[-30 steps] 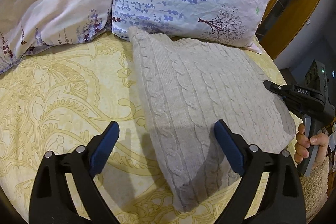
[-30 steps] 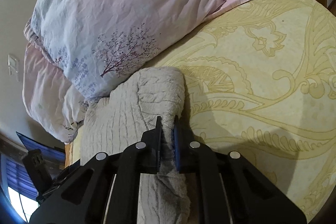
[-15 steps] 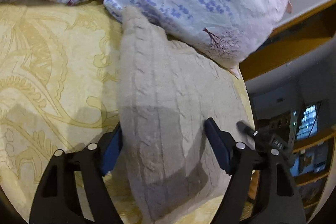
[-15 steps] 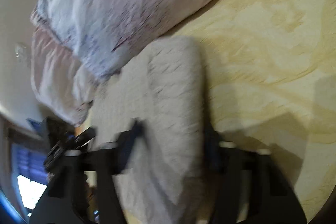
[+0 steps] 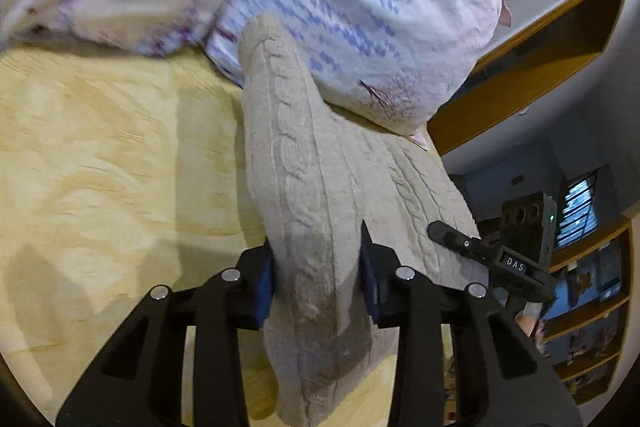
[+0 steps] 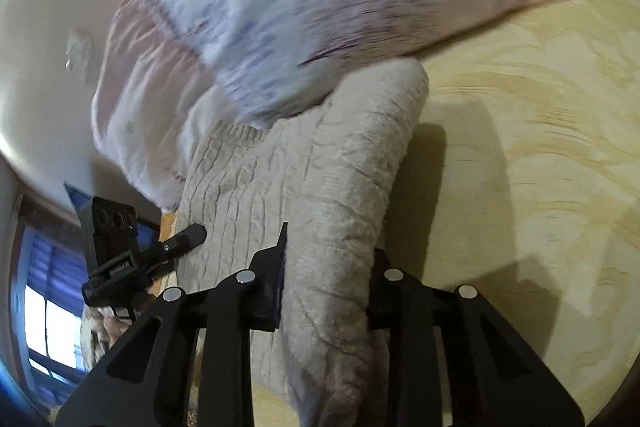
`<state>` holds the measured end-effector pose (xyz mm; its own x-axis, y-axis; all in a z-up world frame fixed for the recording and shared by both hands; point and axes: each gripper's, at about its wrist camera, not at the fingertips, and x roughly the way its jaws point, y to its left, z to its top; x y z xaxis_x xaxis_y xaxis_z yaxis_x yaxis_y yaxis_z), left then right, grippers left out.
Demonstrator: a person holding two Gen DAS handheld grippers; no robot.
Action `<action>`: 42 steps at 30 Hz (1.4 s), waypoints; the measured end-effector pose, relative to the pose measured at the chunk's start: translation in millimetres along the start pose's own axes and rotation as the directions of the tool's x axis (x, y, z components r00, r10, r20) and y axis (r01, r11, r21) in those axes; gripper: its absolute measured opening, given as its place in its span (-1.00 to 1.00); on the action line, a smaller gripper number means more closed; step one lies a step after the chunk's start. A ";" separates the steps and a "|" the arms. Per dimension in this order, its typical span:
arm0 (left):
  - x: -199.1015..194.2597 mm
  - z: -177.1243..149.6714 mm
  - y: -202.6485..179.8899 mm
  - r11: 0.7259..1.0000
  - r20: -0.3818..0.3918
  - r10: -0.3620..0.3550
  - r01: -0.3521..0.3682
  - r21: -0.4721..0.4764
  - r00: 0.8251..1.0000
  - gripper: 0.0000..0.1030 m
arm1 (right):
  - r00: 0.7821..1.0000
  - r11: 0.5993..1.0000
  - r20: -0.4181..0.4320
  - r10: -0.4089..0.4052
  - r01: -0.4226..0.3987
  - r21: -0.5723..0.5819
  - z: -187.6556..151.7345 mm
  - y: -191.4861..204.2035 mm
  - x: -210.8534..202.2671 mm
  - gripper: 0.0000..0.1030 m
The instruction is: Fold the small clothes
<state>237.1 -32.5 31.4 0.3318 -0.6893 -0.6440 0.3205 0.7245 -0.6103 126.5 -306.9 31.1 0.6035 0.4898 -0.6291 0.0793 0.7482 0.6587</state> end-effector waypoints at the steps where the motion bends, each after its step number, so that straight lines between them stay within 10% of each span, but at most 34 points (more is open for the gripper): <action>1: -8.1 0.5 4.6 1.000 0.006 0.013 -0.013 -0.001 1.000 -0.32 | 1.000 1.000 -0.003 0.000 0.000 -0.023 -1.9 7.6 5.9 -0.49; 13: -55.6 -4.7 95.1 0.977 0.025 0.119 -0.113 -0.179 0.993 0.00 | 0.997 0.993 -0.072 -0.042 0.034 -0.111 -11.4 44.1 72.1 -0.31; 19: -96.3 -11.0 63.3 0.974 0.152 0.228 -0.226 -0.033 0.962 0.15 | 1.000 1.000 0.007 -0.015 0.015 -0.019 2.9 25.6 44.2 -0.27; 21: -99.9 -15.3 43.9 0.974 0.171 0.215 -0.224 0.035 0.962 0.17 | 1.000 0.999 0.018 -0.007 0.008 -0.040 3.0 29.1 48.1 -0.81; 30: -59.5 -36.6 -7.3 0.896 0.150 0.328 -0.357 0.265 0.933 0.27 | 0.974 0.974 0.062 -0.220 0.222 -0.034 5.9 17.3 60.3 -0.84; 36: -52.4 -43.0 -6.1 0.885 0.148 0.355 -0.382 0.267 0.923 0.52 | 0.968 0.969 0.114 -0.225 0.235 -0.081 -4.2 32.5 29.1 -0.21; 42: -57.0 -56.2 -5.3 0.879 0.141 0.373 -0.397 0.264 0.917 0.57 | 0.984 0.958 0.146 -0.103 0.137 -0.253 -40.9 76.5 6.2 -0.21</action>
<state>166.6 3.1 45.4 0.5485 -0.3629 -0.7533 0.3837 0.9097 -0.1589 103.9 -228.3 60.7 0.7015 0.3400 -0.6264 -0.0416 0.8970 0.4402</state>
